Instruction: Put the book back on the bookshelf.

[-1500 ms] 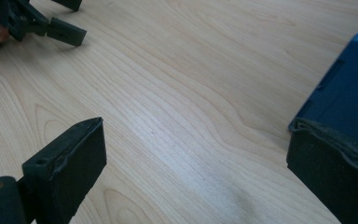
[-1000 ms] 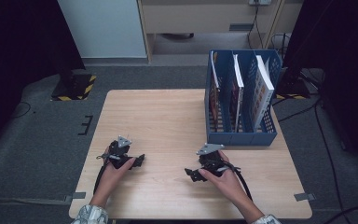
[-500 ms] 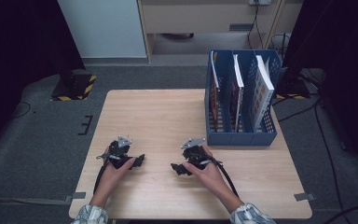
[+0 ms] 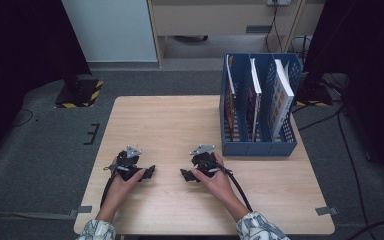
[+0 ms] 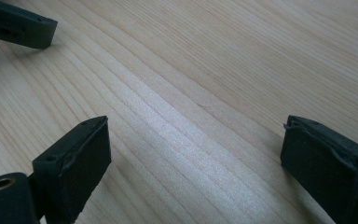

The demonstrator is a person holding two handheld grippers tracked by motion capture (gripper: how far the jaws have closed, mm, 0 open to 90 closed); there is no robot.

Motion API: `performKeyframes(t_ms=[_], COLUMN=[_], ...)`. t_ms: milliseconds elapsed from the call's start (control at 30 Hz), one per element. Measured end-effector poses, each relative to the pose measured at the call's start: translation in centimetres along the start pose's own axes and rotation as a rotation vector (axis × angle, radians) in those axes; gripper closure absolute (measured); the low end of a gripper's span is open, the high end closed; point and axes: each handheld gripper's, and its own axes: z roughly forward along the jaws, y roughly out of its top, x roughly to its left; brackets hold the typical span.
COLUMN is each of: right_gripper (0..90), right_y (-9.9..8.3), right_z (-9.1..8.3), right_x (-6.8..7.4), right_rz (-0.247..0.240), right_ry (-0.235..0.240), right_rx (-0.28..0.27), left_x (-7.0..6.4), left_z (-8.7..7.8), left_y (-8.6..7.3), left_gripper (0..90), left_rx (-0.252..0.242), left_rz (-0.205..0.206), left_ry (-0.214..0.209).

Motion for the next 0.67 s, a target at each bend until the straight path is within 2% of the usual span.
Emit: performKeyframes(t_ms=[100,367,667], right_gripper=[7.6,5.7,3.3], right_y=[-0.07,0.0,-0.72], right_z=[0.17,0.46,-0.29], right_x=[0.19,0.76,0.76], right_rz=[-0.012,-0.069,-0.029], right_ry=[-0.017,-0.055,-0.09], right_rx=[-0.009,0.018,0.022], left_x=[0.0,0.0,0.01], left_z=[0.0,0.0,0.06], left_y=[0.0,0.0,0.06], left_gripper=[0.6,0.6,0.0], left_rx=[0.0,0.0,0.002], left_rz=[0.0,0.0,0.003], left_ry=[0.0,0.0,-0.003])
